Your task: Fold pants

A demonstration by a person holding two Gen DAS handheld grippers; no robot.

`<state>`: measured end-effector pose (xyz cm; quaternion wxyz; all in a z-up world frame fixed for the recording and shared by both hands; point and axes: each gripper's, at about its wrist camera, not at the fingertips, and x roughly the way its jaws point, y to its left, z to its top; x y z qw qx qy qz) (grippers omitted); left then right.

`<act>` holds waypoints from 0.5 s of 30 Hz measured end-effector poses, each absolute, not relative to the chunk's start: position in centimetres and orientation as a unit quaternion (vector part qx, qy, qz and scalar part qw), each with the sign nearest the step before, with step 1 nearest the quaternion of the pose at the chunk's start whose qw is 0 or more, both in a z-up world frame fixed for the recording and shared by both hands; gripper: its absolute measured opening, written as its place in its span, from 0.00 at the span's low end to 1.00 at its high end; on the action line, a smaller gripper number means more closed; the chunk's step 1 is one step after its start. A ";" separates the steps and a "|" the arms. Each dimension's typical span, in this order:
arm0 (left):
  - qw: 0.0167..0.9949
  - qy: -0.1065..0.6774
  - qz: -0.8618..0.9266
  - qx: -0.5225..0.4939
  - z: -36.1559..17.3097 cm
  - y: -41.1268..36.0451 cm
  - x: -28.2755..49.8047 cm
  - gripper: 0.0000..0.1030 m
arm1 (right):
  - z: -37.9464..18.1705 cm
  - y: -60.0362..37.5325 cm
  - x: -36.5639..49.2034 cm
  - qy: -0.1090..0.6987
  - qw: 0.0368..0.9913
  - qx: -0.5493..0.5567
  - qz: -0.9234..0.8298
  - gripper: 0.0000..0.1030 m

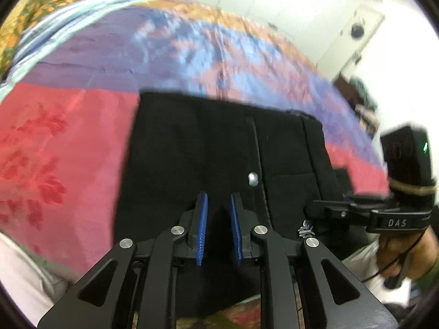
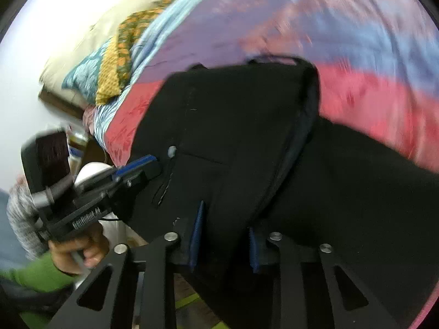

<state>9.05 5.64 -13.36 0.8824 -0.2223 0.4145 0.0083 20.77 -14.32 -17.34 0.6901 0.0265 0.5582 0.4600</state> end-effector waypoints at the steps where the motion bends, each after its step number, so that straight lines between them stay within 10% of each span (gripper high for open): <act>1: 0.889 0.398 0.012 -0.226 -12.3 6.1 8.5 0.24 | -16.2 -15.1 20.7 0.545 0.692 0.067 0.468 0.21; 15: 0.904 0.355 0.037 -0.234 -7.5 8.0 5.9 0.37 | -11.6 -28.4 22.5 0.490 0.690 0.272 0.458 0.18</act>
